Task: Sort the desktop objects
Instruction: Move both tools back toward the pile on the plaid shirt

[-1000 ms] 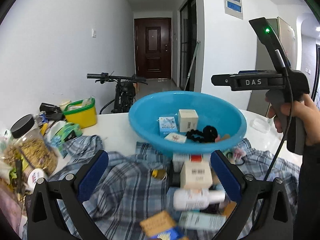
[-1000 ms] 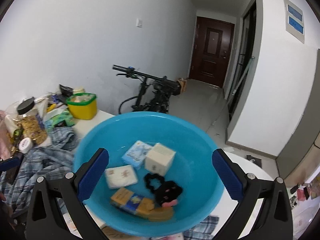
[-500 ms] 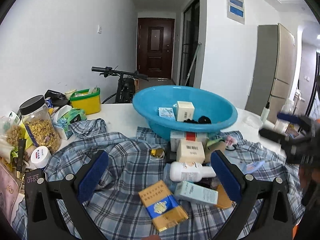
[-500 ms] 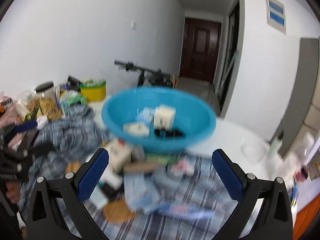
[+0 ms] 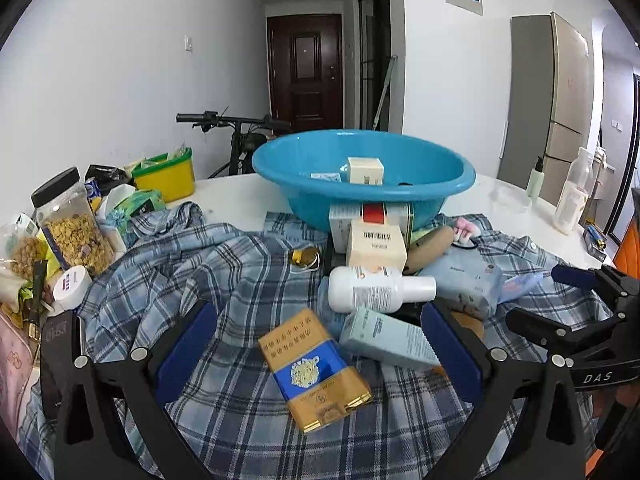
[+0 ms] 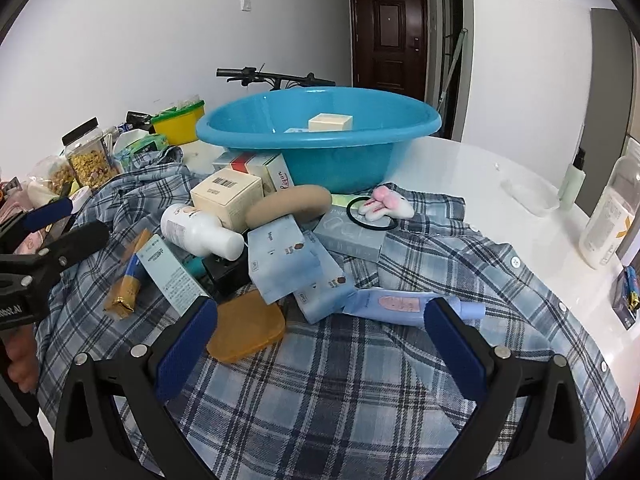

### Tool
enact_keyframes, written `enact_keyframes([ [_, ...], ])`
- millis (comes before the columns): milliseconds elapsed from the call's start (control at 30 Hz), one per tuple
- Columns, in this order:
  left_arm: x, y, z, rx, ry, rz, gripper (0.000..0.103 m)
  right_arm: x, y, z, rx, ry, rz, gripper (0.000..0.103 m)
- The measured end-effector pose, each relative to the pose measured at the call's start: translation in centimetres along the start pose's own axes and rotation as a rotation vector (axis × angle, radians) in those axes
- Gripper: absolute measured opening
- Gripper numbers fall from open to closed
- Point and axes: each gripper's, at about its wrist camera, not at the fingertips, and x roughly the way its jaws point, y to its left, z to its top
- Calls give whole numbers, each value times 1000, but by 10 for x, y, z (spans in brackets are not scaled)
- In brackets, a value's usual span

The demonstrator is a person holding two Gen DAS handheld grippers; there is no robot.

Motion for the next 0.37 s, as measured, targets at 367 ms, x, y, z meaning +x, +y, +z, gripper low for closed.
enact_keyframes([
  [367,2,-3,-6,16,12,-19,103,0,11,1,-18,-6,-5,103],
])
